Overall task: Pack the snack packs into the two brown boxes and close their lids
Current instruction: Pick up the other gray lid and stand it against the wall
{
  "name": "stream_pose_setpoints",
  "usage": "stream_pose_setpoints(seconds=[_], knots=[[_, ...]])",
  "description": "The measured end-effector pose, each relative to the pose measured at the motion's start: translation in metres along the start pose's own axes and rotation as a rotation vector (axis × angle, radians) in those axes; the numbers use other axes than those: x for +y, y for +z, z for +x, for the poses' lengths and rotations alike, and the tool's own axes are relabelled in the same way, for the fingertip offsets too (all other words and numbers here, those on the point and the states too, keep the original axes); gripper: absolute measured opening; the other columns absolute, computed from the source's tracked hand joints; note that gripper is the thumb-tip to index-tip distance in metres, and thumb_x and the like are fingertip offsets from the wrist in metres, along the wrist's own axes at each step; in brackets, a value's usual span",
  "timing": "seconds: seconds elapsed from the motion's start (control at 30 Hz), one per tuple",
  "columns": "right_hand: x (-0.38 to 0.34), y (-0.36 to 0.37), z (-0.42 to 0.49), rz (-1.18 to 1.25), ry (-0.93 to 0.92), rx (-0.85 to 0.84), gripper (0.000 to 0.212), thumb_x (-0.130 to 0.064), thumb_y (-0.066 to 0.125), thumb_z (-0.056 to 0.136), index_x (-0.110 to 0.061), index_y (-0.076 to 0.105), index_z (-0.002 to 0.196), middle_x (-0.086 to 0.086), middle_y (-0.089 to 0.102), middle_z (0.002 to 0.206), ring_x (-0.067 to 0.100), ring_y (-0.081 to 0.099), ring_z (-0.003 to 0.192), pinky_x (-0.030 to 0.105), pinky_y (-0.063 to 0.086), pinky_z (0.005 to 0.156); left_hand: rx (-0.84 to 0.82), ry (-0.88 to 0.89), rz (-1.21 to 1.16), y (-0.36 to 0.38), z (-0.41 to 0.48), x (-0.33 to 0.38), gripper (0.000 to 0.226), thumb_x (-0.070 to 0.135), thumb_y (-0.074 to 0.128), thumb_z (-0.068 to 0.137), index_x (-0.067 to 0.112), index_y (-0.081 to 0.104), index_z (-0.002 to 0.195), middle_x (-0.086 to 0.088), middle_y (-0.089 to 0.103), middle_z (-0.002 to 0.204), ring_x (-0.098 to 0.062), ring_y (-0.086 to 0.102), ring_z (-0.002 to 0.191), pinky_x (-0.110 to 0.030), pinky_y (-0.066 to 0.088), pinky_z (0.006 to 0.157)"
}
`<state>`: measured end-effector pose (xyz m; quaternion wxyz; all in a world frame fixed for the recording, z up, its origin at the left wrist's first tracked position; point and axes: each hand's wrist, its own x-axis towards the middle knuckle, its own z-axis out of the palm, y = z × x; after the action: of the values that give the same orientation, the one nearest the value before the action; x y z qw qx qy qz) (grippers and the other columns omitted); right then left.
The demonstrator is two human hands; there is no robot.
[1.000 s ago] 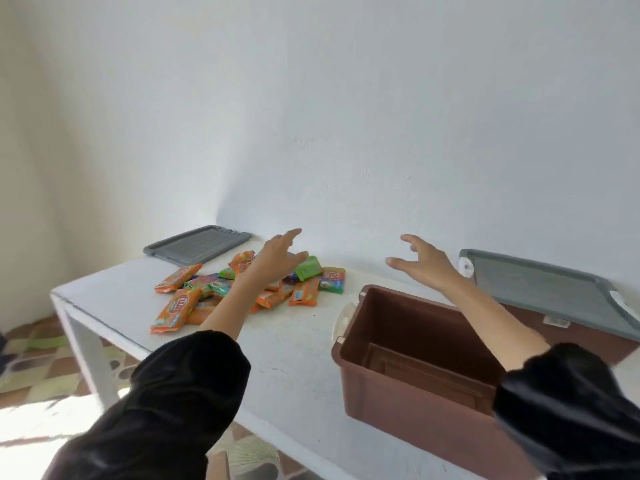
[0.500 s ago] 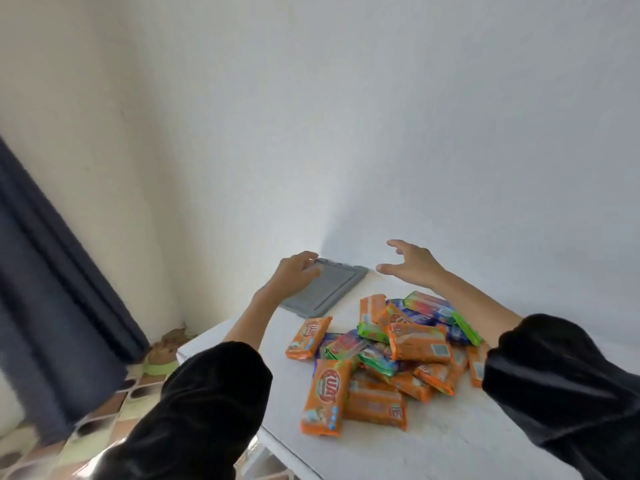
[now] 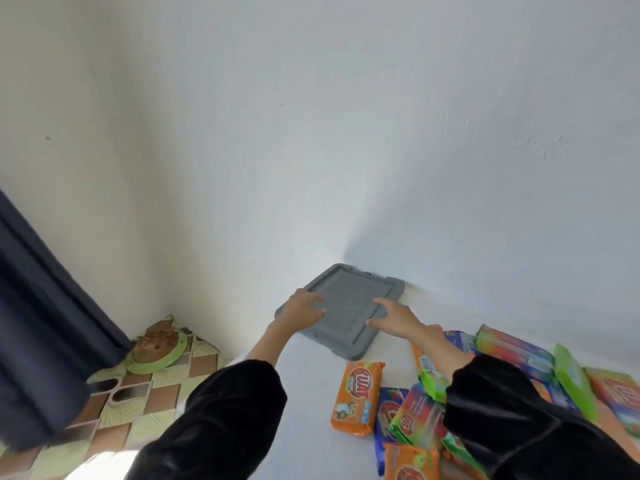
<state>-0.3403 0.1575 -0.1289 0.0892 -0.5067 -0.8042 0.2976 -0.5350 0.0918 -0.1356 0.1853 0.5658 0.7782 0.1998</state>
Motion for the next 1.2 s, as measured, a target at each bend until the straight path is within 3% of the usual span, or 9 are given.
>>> stream_pose_setpoints(seconds=[0.1, 0.2, 0.27, 0.37, 0.57, 0.8, 0.9, 1.03, 1.2], knots=[[0.008, 0.020, 0.018, -0.007, 0.056, -0.013, 0.069, -0.041, 0.058, 0.087, -0.019, 0.028, 0.145, 0.012, 0.032, 0.150, 0.030, 0.028, 0.138, 0.035, 0.029, 0.111, 0.039, -0.091, 0.015, 0.008, 0.022, -0.015, 0.047, 0.031, 0.051, 0.091, 0.023, 0.043, 0.137, -0.014, 0.026, 0.145, -0.028, 0.019, 0.140, -0.043, 0.023, 0.113], [0.018, 0.036, 0.031, -0.003, 0.131, 0.004, 0.073, -0.051, 0.051, 0.088, -0.026, 0.018, 0.148, 0.021, 0.019, 0.152, 0.036, 0.017, 0.140, 0.040, 0.024, 0.112, 0.057, -0.197, 0.051, 0.014, 0.045, -0.030, 0.057, 0.039, 0.046, 0.092, 0.028, 0.028, 0.145, -0.019, 0.016, 0.151, -0.031, 0.008, 0.143, -0.046, 0.017, 0.114], [0.024, 0.045, 0.038, -0.025, 0.159, 0.019, 0.075, -0.056, 0.046, 0.089, -0.027, 0.011, 0.150, 0.022, 0.012, 0.154, 0.037, 0.009, 0.142, 0.042, 0.019, 0.114, 0.010, -0.242, 0.028, 0.020, 0.059, -0.039, 0.058, 0.043, 0.045, 0.092, 0.030, 0.026, 0.145, -0.019, 0.025, 0.147, -0.034, 0.020, 0.139, -0.046, 0.023, 0.113], [0.025, 0.051, 0.046, 0.018, 0.166, 0.037, 0.079, -0.059, 0.047, 0.087, -0.027, 0.011, 0.150, 0.018, 0.009, 0.156, 0.034, 0.005, 0.144, 0.044, 0.015, 0.117, 0.025, -0.286, -0.060, 0.029, 0.071, -0.047, 0.055, 0.047, 0.050, 0.089, 0.031, 0.037, 0.140, -0.014, 0.040, 0.138, -0.031, 0.041, 0.127, -0.042, 0.034, 0.107], [0.016, 0.046, 0.050, 0.482, 0.120, 0.160, 0.075, -0.034, 0.066, 0.084, -0.025, 0.026, 0.146, 0.013, 0.010, 0.156, 0.028, 0.013, 0.144, 0.041, 0.020, 0.116, 0.310, -0.359, -0.151, 0.034, 0.064, -0.028, 0.053, 0.058, 0.056, 0.082, 0.036, 0.050, 0.130, -0.012, 0.043, 0.127, -0.031, 0.040, 0.121, -0.039, 0.029, 0.104], [0.000, 0.001, 0.031, 0.435, -0.101, 0.522, 0.079, -0.015, 0.074, 0.077, -0.024, 0.033, 0.144, 0.016, 0.010, 0.151, 0.030, 0.016, 0.141, 0.037, 0.020, 0.117, 0.615, -0.057, -0.107, 0.004, 0.046, 0.026, 0.074, 0.060, 0.063, 0.075, 0.044, 0.033, 0.140, -0.008, 0.032, 0.121, -0.025, 0.035, 0.115, -0.037, 0.036, 0.099], [0.014, -0.041, 0.010, 0.354, -0.169, 0.643, 0.087, -0.011, 0.075, 0.076, -0.028, 0.026, 0.146, 0.018, 0.010, 0.147, 0.033, 0.015, 0.140, 0.034, 0.018, 0.115, 0.679, 0.104, -0.125, -0.005, 0.034, 0.072, 0.081, 0.057, 0.068, 0.072, 0.043, 0.029, 0.141, -0.007, 0.029, 0.119, -0.021, 0.035, 0.113, -0.032, 0.047, 0.084], [0.057, -0.113, -0.035, 0.240, -0.188, 0.794, 0.094, -0.010, 0.076, 0.075, -0.033, 0.019, 0.147, 0.019, 0.013, 0.145, 0.032, 0.020, 0.139, 0.029, 0.021, 0.112, 0.647, 0.334, -0.065, 0.002, 0.016, 0.154, 0.092, 0.054, 0.071, 0.070, 0.041, 0.018, 0.145, -0.008, 0.027, 0.125, -0.018, 0.044, 0.102, -0.024, 0.045, 0.066], [0.137, -0.197, -0.107, 0.095, -0.109, 0.907, 0.099, -0.012, 0.079, 0.072, -0.034, 0.018, 0.147, 0.021, 0.017, 0.141, 0.034, 0.022, 0.137, 0.029, 0.020, 0.113, 0.560, 0.500, -0.120, 0.046, -0.007, 0.267, 0.099, 0.049, 0.076, 0.067, 0.043, 0.015, 0.145, -0.009, 0.026, 0.128, -0.018, 0.049, 0.081, -0.028, 0.051, 0.068]])
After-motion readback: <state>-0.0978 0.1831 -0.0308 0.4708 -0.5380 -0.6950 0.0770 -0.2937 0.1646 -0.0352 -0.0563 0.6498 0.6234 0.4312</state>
